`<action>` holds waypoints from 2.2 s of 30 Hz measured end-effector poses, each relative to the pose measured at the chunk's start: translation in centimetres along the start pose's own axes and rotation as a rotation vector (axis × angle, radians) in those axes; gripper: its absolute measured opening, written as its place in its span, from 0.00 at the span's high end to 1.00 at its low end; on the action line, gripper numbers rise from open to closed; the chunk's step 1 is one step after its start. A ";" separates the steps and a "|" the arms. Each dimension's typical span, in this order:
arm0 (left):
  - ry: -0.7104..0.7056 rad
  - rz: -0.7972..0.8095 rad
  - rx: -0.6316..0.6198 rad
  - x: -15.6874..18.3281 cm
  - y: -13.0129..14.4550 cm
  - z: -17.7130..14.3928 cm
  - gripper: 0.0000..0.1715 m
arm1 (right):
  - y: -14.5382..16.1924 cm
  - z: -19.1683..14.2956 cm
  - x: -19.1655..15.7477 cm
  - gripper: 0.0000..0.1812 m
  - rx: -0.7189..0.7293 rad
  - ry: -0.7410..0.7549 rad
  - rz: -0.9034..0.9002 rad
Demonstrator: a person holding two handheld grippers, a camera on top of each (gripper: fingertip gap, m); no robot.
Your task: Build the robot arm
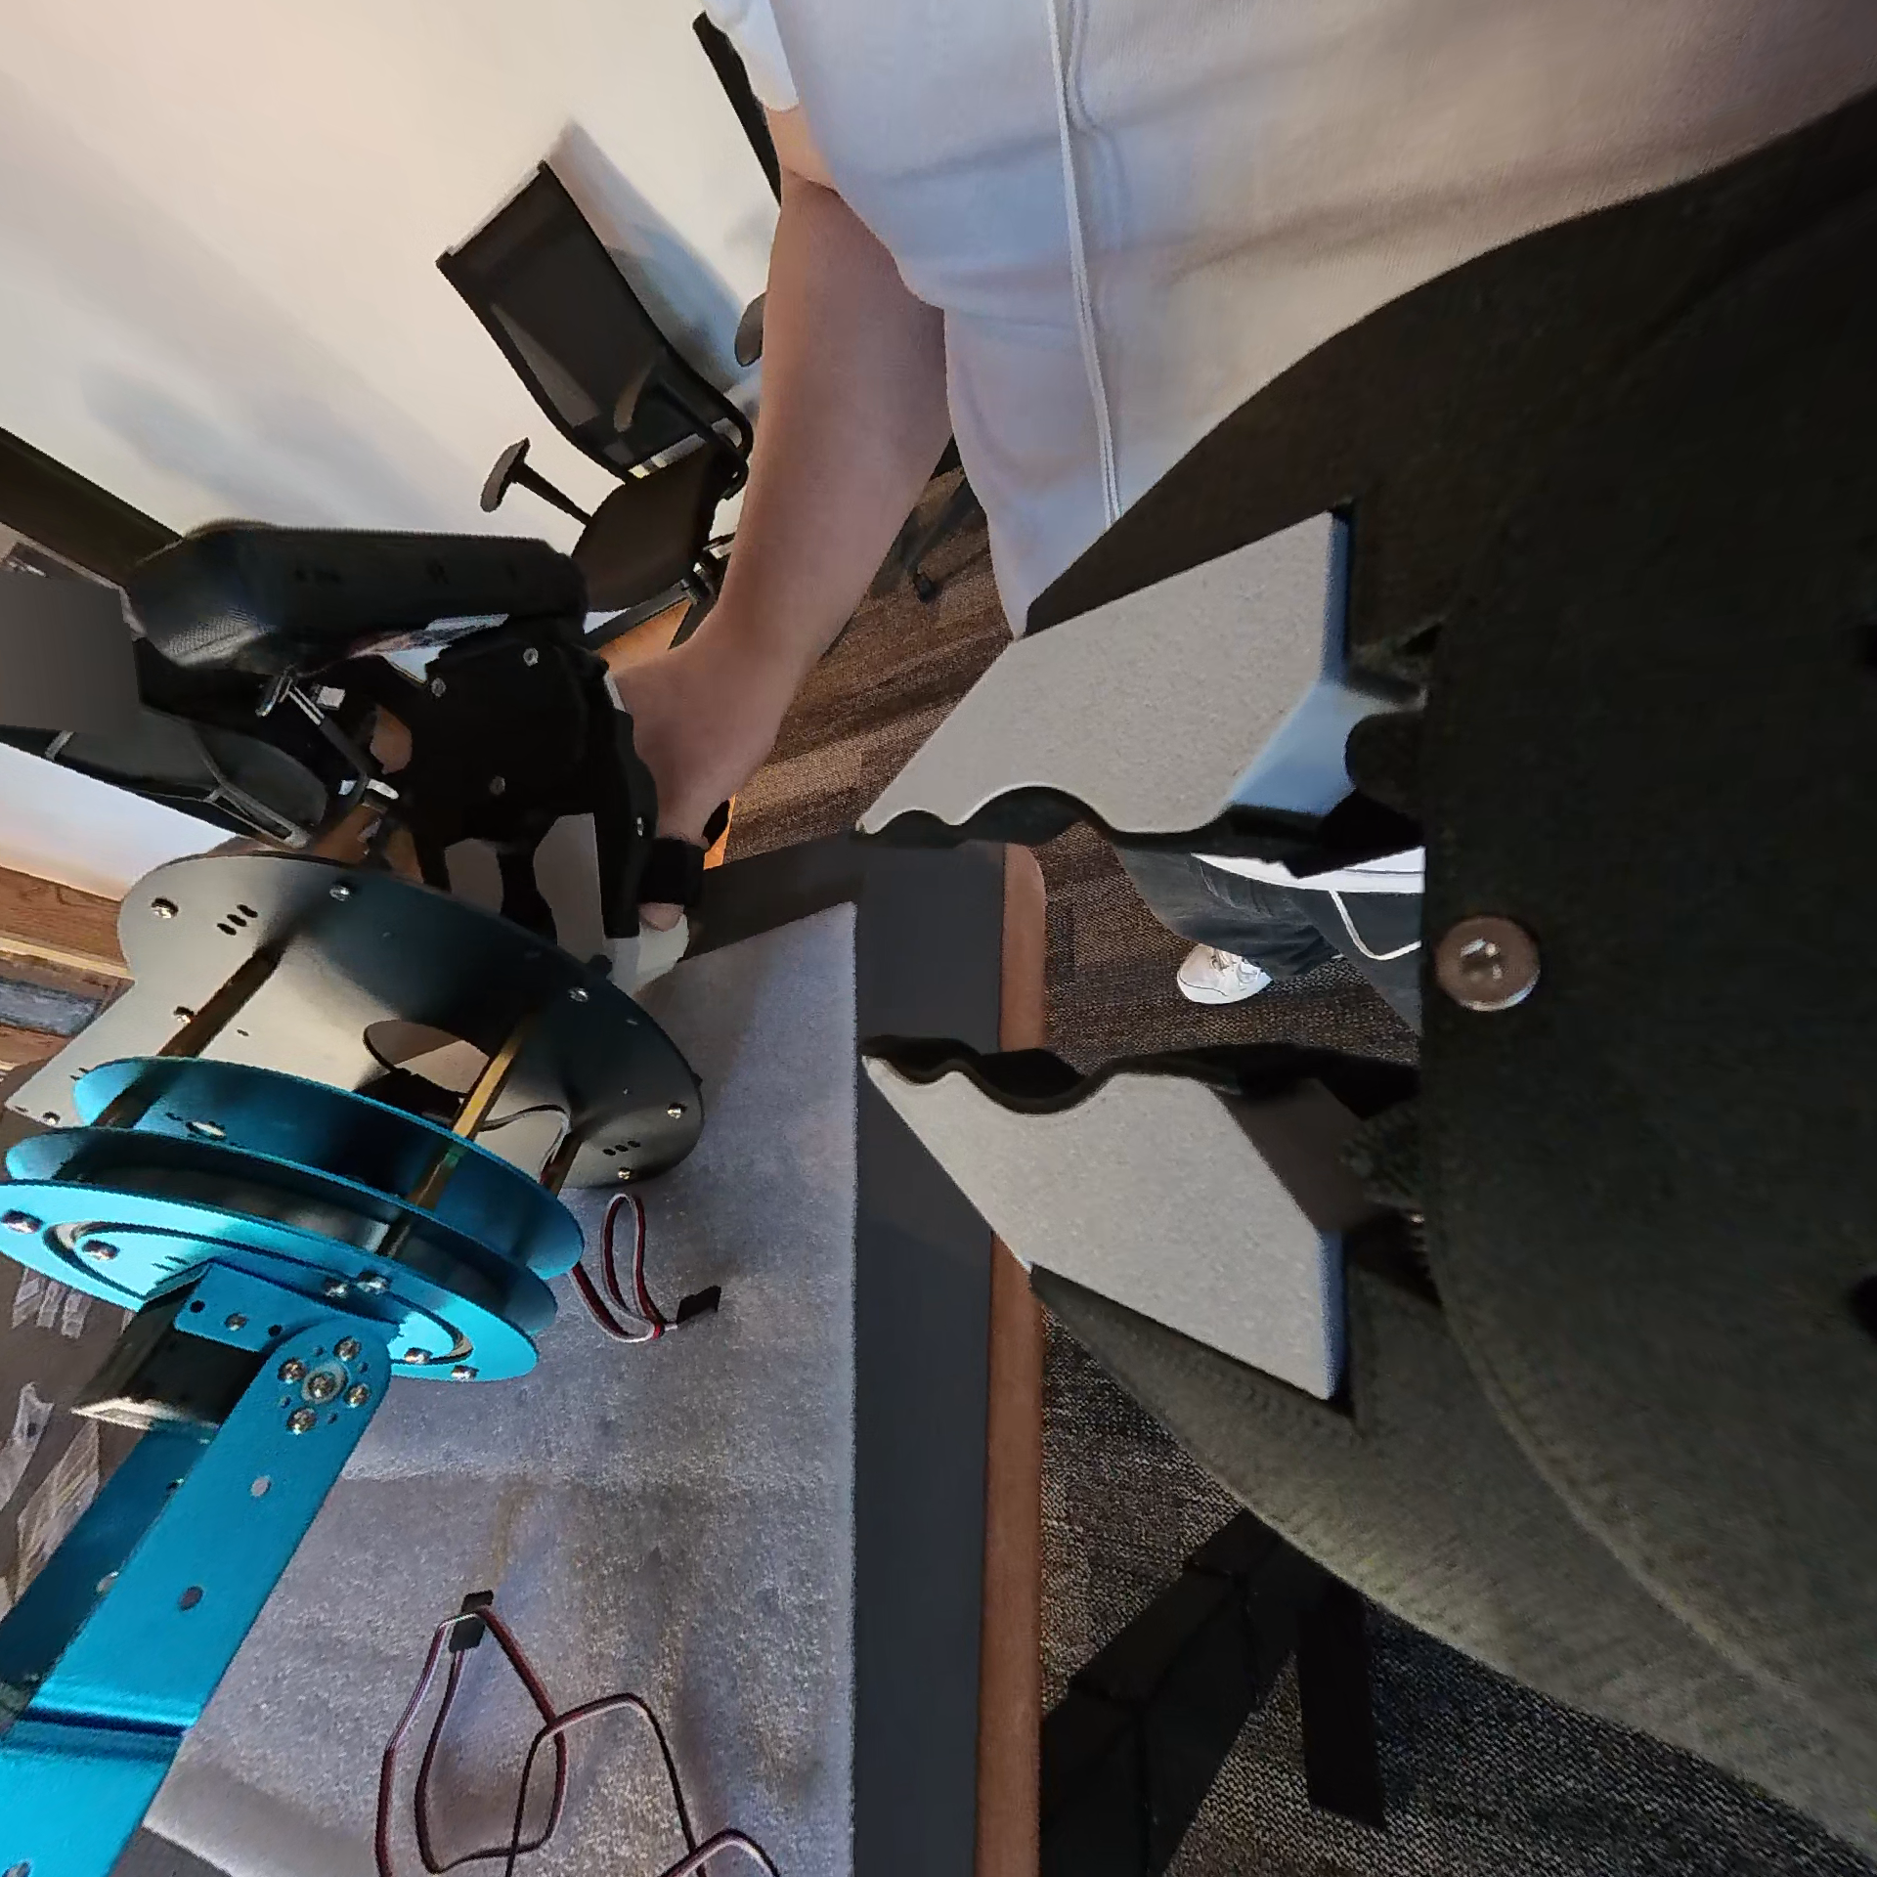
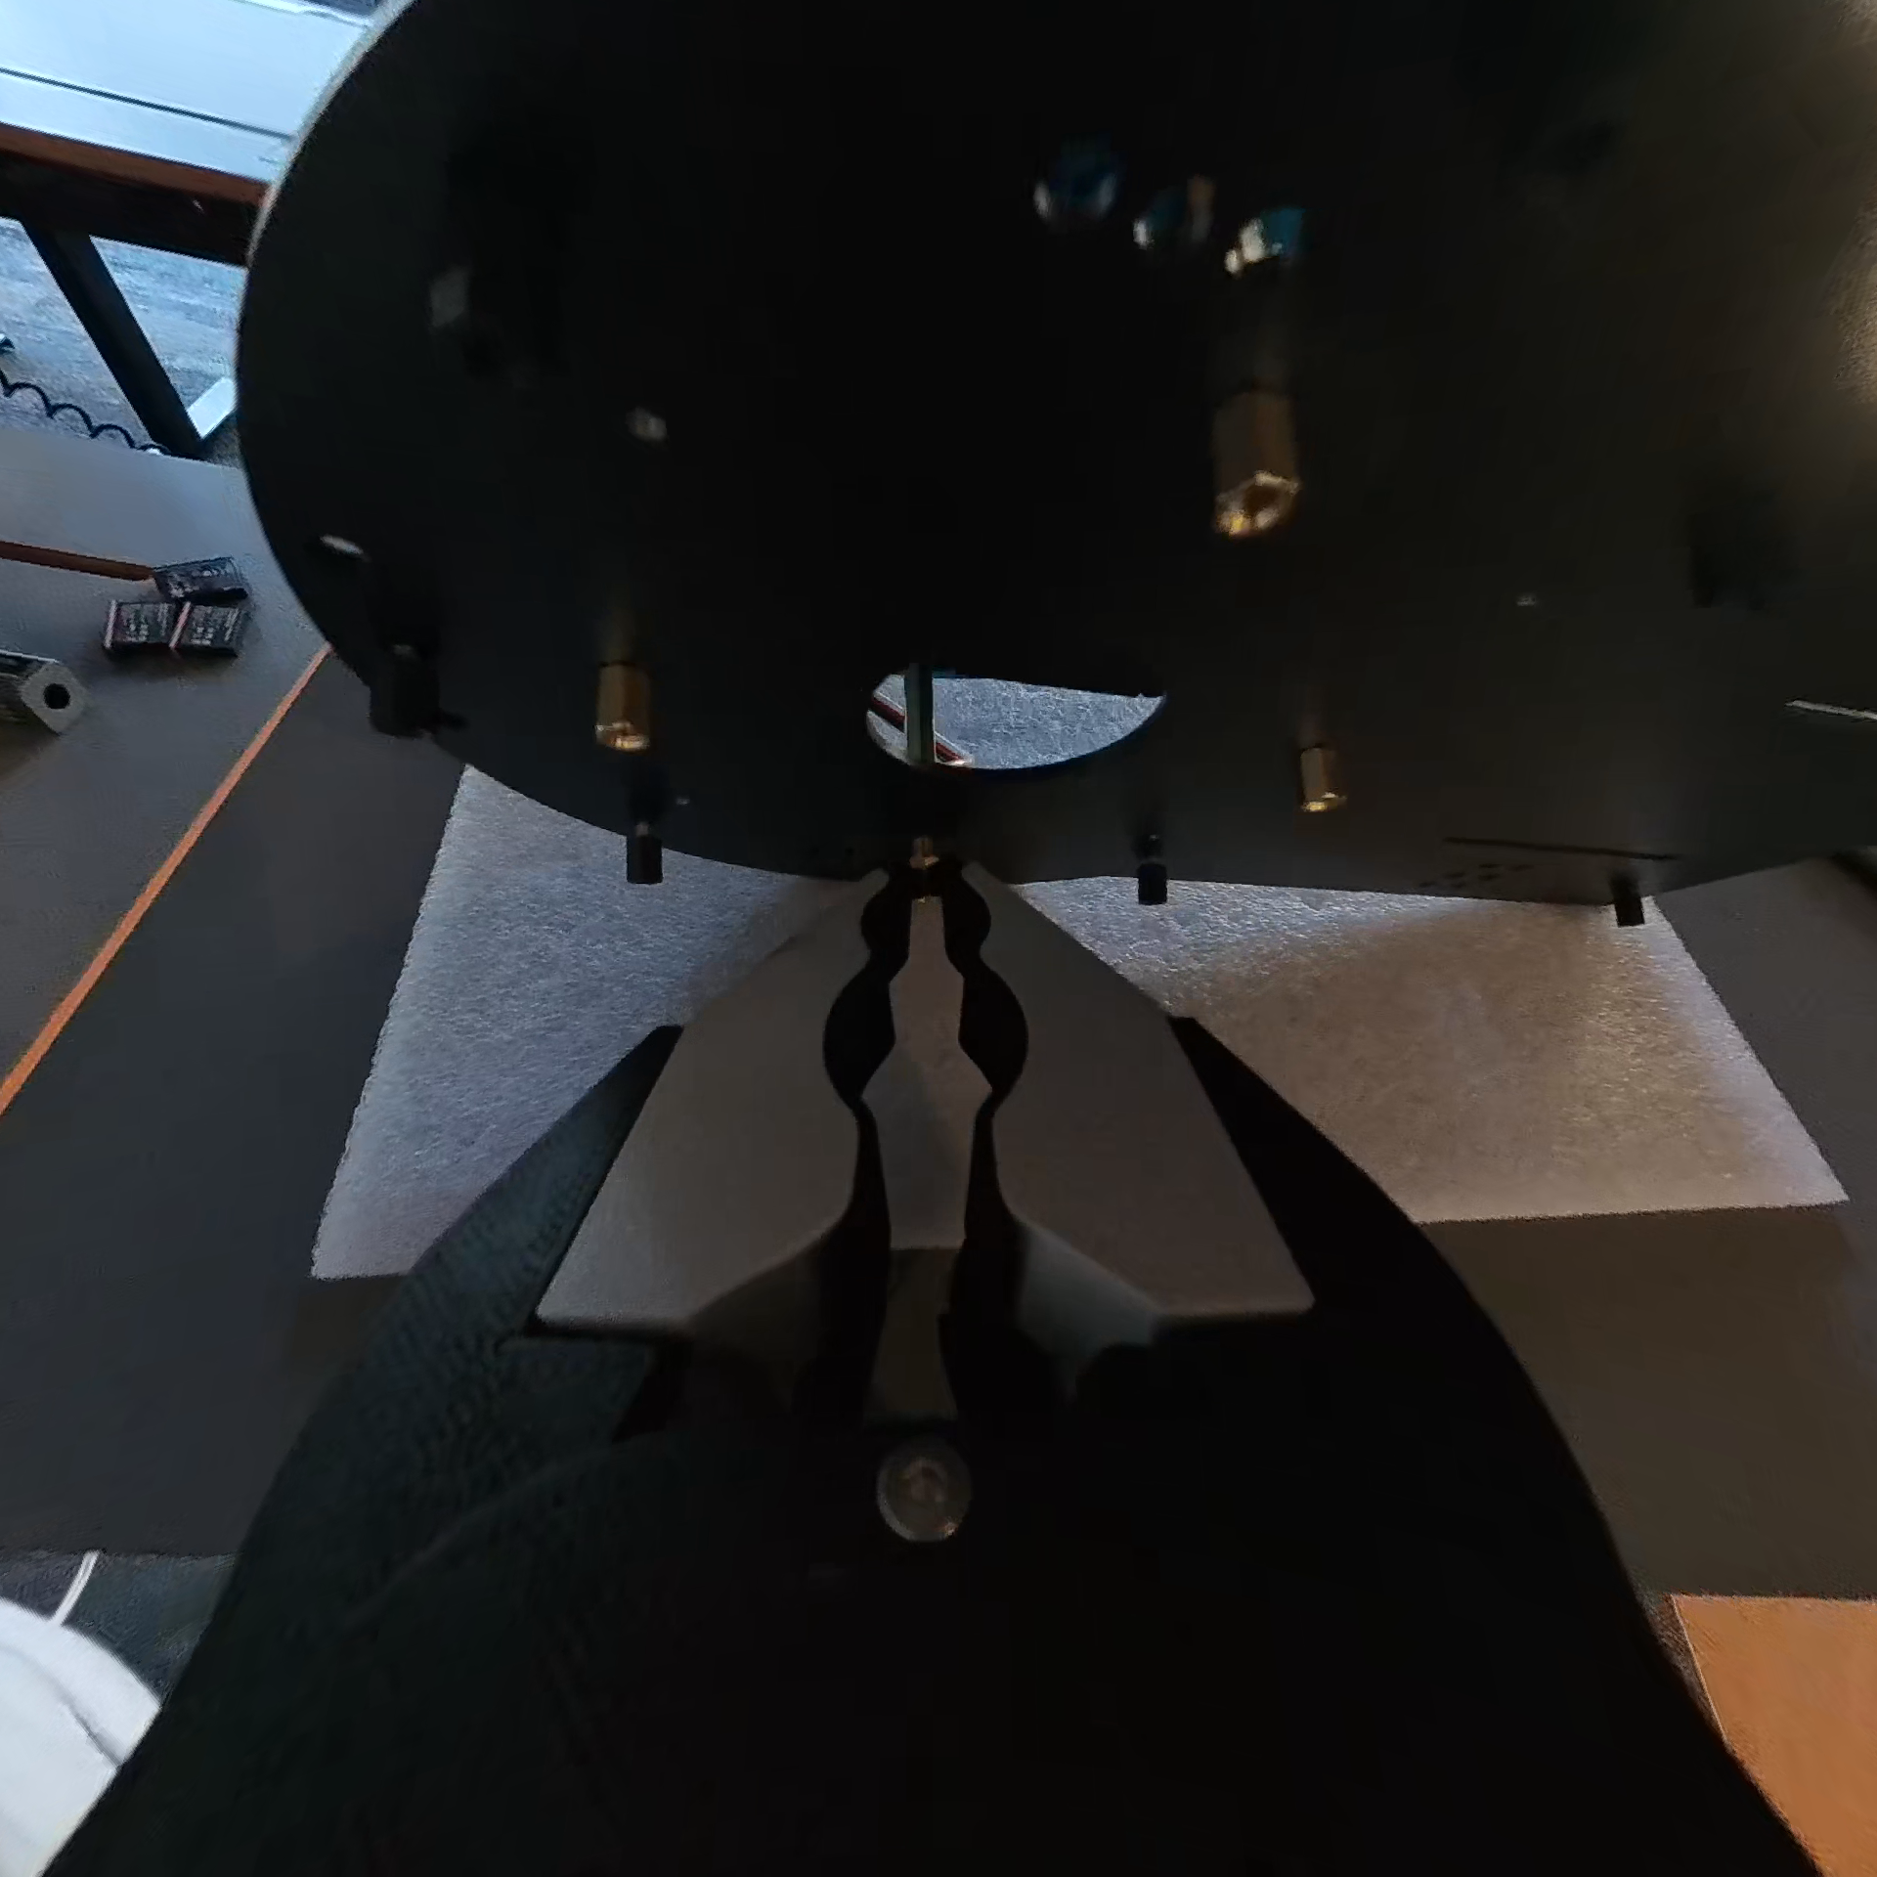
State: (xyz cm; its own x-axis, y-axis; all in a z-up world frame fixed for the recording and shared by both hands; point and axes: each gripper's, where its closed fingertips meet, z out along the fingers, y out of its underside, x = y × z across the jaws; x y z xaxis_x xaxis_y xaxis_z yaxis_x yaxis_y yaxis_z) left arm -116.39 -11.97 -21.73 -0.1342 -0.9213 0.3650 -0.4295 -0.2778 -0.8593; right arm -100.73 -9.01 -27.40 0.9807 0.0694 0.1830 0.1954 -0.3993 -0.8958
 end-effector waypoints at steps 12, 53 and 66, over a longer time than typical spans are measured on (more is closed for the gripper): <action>0.011 -0.003 -0.002 -0.3 0.0 0.2 0.79 | 0.0 0.2 -0.1 0.97 -0.036 -0.009 -0.009; 0.031 0.000 -0.027 -0.5 -0.4 0.9 0.80 | -0.4 0.3 -0.2 0.98 -0.051 -0.616 0.883; 0.024 -0.001 -0.034 -0.6 -0.1 0.8 0.80 | -0.3 0.2 -0.3 0.98 -0.034 -0.553 0.735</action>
State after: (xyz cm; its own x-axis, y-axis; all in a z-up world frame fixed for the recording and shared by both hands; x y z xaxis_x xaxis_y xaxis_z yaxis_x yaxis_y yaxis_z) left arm -115.55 -11.57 -22.12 -0.1548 -0.9140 0.3749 -0.4599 -0.2692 -0.8462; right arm -101.05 -8.72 -27.23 0.7251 0.2114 -0.6554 -0.4709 -0.5421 -0.6959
